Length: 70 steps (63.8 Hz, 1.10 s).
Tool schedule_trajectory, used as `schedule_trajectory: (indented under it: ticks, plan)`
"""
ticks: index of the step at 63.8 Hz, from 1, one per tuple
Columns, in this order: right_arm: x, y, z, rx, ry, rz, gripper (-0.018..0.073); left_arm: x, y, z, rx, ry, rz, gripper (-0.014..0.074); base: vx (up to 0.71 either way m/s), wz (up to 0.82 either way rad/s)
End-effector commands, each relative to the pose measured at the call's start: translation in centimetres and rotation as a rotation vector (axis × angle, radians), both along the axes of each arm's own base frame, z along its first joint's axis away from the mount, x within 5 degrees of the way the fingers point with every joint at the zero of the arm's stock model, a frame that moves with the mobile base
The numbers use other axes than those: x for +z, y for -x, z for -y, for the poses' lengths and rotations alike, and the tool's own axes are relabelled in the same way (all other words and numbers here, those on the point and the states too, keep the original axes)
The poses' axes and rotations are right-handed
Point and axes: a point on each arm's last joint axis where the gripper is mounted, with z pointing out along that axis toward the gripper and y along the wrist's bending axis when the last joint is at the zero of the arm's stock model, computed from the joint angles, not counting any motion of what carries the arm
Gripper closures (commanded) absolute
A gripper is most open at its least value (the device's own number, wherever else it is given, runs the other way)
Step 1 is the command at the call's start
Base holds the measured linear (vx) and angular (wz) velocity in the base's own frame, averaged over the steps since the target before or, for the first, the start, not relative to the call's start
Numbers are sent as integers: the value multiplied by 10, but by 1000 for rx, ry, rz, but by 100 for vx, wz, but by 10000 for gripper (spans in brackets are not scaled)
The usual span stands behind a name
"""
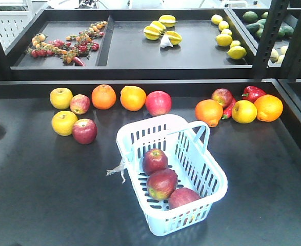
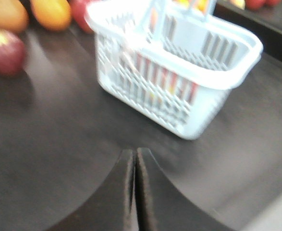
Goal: Pick three apples into basket with both arms
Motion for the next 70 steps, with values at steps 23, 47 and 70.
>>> schedule_trajectory:
  ticks: [23,47,70]
  plan:
    - [14,-1,0,-6,-19,82,564,14,1,-33,481,6,312,603,0,0]
    - [14,-1,0,-6,-19,81,564,26,2,-37,556,36,441,603,0,0]
    - [13,-1,0,-6,-18,80,564,29,2,-37,557,42,466,603,0,0]
